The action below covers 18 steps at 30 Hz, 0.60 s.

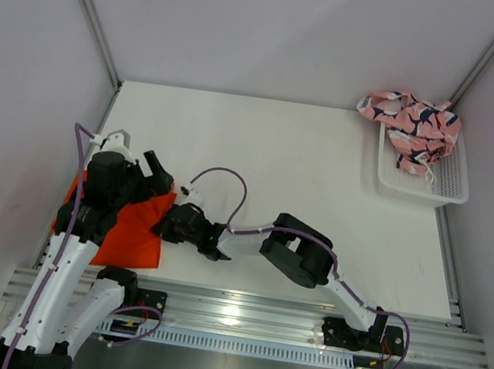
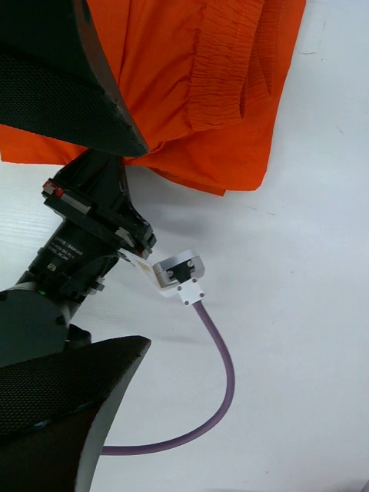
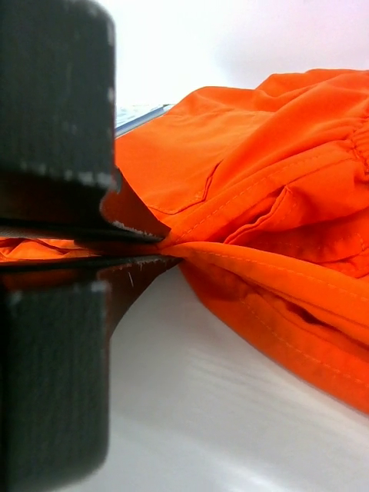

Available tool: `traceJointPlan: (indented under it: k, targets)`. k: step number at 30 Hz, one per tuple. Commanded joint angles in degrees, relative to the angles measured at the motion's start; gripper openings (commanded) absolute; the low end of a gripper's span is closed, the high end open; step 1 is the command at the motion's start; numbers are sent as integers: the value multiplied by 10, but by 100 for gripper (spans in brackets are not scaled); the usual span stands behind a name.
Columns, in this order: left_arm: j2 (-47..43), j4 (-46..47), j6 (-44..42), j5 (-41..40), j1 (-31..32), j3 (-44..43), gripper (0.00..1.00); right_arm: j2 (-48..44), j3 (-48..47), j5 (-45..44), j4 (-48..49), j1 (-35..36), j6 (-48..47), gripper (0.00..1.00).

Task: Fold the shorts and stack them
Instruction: Neatly place the folded shorts to the corner

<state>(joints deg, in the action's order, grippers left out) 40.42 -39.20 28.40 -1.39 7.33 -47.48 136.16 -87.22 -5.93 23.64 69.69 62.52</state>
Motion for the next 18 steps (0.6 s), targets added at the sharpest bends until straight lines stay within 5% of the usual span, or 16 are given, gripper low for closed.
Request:
traceJointPlan:
  k: [1,3,7,18]
  targets:
    - [-6,5,-5,9,0,-10,99,-22,37,-65,-17,18,-9,11]
    - [-4,8,-1,9,0,-10,99,-31,47,-78,-19,23,-10,20]
    - [2,6,-4,9,0,-17,99,-61,92,-84,34,16,-14,58]
    - [-7,-27,-16,-10,0,-55,99,-276,223,-90,-30,-83,-128,65]
